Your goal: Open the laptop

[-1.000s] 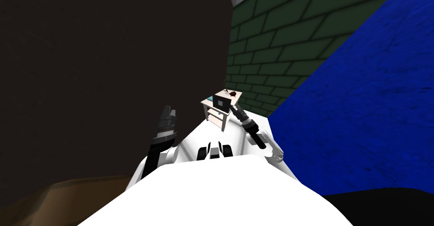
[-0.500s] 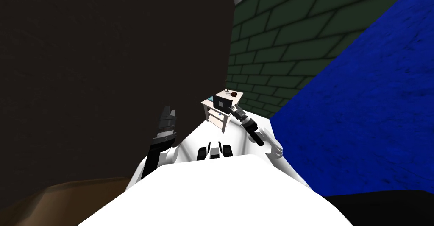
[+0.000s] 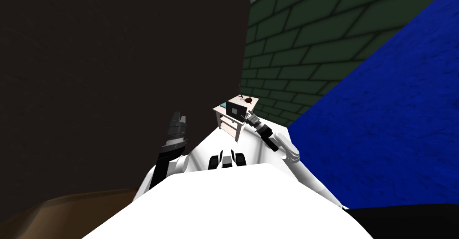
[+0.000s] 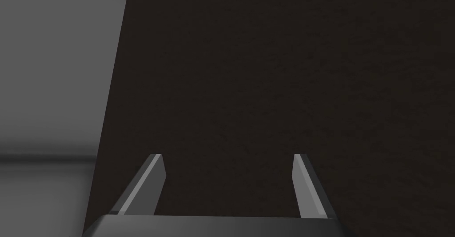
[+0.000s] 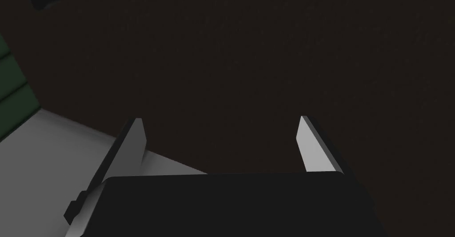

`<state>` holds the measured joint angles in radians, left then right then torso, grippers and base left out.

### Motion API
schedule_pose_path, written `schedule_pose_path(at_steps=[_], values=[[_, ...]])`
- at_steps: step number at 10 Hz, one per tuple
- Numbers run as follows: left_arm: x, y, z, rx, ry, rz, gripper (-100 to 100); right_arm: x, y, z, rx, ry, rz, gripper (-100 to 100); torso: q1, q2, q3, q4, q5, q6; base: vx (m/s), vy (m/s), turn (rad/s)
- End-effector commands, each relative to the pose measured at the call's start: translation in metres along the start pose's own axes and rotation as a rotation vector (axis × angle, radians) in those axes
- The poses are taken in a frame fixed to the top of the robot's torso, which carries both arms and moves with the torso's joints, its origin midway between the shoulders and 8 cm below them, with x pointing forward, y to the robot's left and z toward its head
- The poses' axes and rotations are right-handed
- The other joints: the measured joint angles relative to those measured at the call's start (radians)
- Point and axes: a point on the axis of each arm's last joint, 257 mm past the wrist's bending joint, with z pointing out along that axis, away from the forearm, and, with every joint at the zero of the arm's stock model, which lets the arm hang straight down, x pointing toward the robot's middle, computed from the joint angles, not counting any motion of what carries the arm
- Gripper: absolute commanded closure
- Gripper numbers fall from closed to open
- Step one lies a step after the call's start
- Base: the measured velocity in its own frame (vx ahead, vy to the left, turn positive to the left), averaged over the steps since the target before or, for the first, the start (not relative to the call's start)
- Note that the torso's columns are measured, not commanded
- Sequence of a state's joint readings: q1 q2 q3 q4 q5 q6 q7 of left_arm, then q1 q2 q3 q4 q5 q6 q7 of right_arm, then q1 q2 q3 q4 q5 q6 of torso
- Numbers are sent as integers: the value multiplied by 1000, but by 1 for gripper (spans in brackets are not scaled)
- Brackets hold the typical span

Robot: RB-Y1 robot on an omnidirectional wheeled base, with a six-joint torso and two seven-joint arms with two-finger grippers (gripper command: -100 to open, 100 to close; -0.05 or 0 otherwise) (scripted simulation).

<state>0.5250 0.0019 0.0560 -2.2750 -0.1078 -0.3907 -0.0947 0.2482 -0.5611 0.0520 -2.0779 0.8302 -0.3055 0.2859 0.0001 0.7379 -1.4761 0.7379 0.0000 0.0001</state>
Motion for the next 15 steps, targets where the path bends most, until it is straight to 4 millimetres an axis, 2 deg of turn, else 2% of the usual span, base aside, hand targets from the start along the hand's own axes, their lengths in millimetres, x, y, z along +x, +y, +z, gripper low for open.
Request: schedule_pose_path(at_steps=[1,2,5,6,13,14,15], values=[[0,0,0,0,0,0,0,16,-14,1,-10,64,-160,-100,0,0,0,0,0,0,49,-13,49],[0,0,0,0,0,0,0,17,-14,1,-12,68,-173,-100,0,0,0,0,0,0,39,-10,18],[0,0,0,0,0,0,0,34,-34,1,-28,141,-376,-100,0,0,0,0,0,0,49,-13,41],[0,0,0,0,0,0,0,35,-34,1,-29,143,-384,-100,-1,-1,0,0,0,0,42,-15,12],[0,0,0,0,0,0,0,51,-74,-2,-69,249,-735,-100,0,1,1,0,0,0,40,-9,28],[0,0,0,0,0,0,0,50,-71,-1,-66,241,-705,-100,0,0,0,0,0,0,17,-6,7],[0,0,0,0,0,0,0,46,-78,-1,-62,244,-710,-100,0,1,1,0,0,0,88,71,29]])
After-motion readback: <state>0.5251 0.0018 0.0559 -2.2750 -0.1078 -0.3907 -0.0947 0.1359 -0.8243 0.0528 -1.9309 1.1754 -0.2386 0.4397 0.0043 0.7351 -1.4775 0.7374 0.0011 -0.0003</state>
